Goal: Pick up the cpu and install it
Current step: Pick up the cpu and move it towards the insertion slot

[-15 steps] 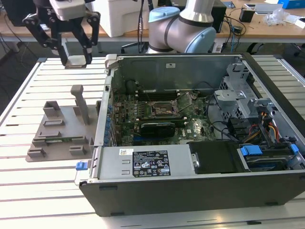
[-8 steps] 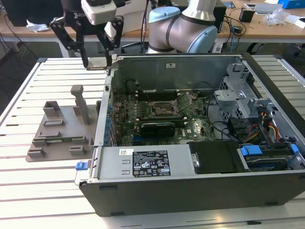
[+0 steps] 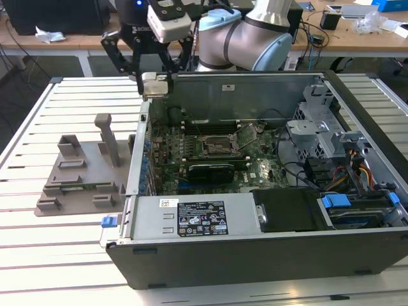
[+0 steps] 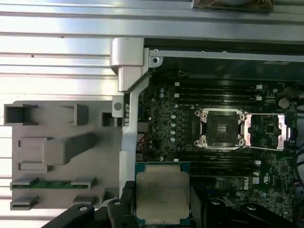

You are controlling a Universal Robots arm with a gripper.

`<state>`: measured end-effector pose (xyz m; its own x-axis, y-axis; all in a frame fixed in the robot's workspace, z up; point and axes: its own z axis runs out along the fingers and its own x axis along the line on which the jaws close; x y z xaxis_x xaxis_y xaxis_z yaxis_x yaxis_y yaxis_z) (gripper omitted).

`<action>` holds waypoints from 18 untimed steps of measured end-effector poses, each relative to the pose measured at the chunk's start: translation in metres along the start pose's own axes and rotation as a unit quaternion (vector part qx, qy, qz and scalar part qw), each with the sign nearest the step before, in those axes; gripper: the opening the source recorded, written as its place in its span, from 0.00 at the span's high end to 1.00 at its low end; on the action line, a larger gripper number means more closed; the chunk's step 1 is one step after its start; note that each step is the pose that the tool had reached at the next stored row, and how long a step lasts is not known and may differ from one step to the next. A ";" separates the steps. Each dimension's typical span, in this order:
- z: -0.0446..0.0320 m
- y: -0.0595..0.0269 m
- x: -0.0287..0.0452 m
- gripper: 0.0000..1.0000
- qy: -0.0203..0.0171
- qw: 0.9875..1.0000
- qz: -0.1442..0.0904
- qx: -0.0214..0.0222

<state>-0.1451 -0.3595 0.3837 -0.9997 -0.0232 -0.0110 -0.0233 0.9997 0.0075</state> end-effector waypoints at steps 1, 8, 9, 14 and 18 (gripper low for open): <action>0.0034 0.0012 -0.0084 0.46 0.000 1.000 0.000 0.000; 0.0189 0.0063 -0.0456 0.46 0.002 1.000 0.000 0.000; 0.0206 0.0071 -0.0493 0.46 0.002 1.000 0.000 0.000; 0.0331 0.0155 -0.0753 0.46 0.003 1.000 0.000 0.001; 0.0458 0.0252 -0.0866 0.46 0.004 1.000 0.000 0.001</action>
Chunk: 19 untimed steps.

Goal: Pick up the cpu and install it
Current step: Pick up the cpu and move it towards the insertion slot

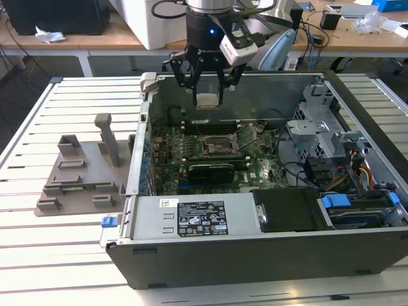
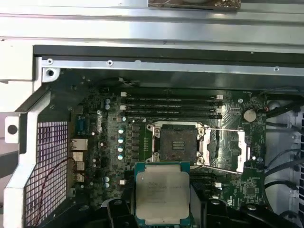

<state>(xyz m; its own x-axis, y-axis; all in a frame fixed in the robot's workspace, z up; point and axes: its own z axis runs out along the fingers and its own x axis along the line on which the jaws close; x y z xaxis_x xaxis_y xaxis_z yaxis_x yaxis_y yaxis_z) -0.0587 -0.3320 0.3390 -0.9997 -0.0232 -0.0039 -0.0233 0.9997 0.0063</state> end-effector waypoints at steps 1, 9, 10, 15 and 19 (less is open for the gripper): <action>0.0042 0.0022 -0.0013 0.46 0.000 1.000 0.000 0.000; 0.0232 0.0030 -0.0044 0.46 0.000 1.000 0.000 0.000; 0.0261 0.0031 -0.0050 0.46 0.000 1.000 0.000 0.000; 0.0372 0.0052 -0.0087 0.46 0.000 1.000 -0.001 0.001; 0.0436 0.0102 -0.0172 0.46 0.000 1.000 -0.002 0.009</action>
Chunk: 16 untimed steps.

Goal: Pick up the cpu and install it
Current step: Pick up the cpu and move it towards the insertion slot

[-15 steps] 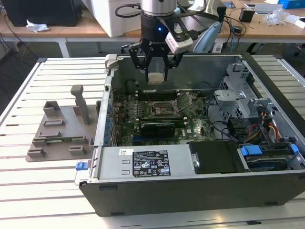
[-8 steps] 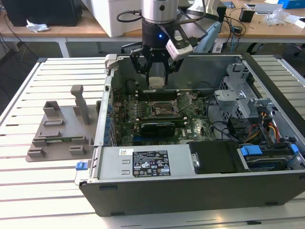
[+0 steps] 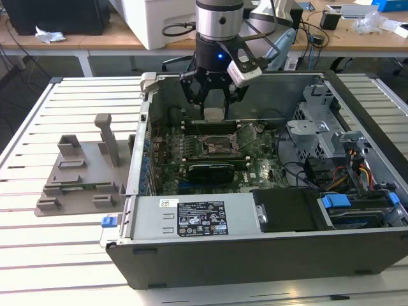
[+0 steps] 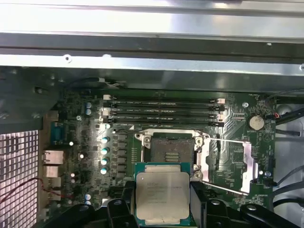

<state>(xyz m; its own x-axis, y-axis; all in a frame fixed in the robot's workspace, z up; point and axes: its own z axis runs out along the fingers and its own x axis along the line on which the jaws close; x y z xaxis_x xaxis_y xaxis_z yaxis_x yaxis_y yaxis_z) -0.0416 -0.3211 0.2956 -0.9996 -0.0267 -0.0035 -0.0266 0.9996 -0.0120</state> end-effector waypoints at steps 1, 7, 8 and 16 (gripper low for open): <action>0.0008 0.0012 -0.0017 0.46 0.000 1.000 0.000 0.003; 0.0132 0.0111 -0.0134 0.46 0.000 1.000 -0.001 0.015; 0.0152 0.0111 -0.0149 0.46 0.000 1.000 -0.001 0.015; 0.0242 0.0112 -0.0176 0.46 0.000 1.000 -0.001 0.017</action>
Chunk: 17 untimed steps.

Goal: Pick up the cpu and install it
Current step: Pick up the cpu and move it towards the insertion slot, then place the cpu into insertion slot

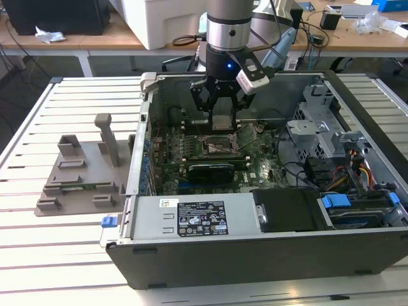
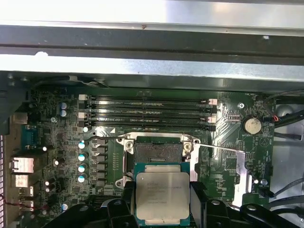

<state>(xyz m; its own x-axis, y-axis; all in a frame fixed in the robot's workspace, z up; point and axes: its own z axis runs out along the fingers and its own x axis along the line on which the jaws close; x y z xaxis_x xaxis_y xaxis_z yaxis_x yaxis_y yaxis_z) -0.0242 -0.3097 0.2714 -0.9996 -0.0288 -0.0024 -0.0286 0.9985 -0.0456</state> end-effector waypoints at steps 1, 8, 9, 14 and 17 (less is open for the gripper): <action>0.0001 0.0000 0.0000 0.46 0.000 1.000 0.000 0.000; 0.0001 0.0000 -0.0001 0.46 0.000 1.000 0.000 0.000; 0.0001 0.0000 -0.0001 0.46 0.000 1.000 0.000 0.000; 0.0002 0.0000 -0.0001 0.46 0.001 1.000 0.019 0.000; 0.0001 0.0000 -0.0001 0.46 0.002 0.999 0.043 0.001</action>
<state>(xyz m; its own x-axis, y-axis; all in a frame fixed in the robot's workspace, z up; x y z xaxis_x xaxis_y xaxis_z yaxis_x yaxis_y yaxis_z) -0.0240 -0.3097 0.2712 -0.9983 0.0580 -0.0025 0.0580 0.9972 -0.0465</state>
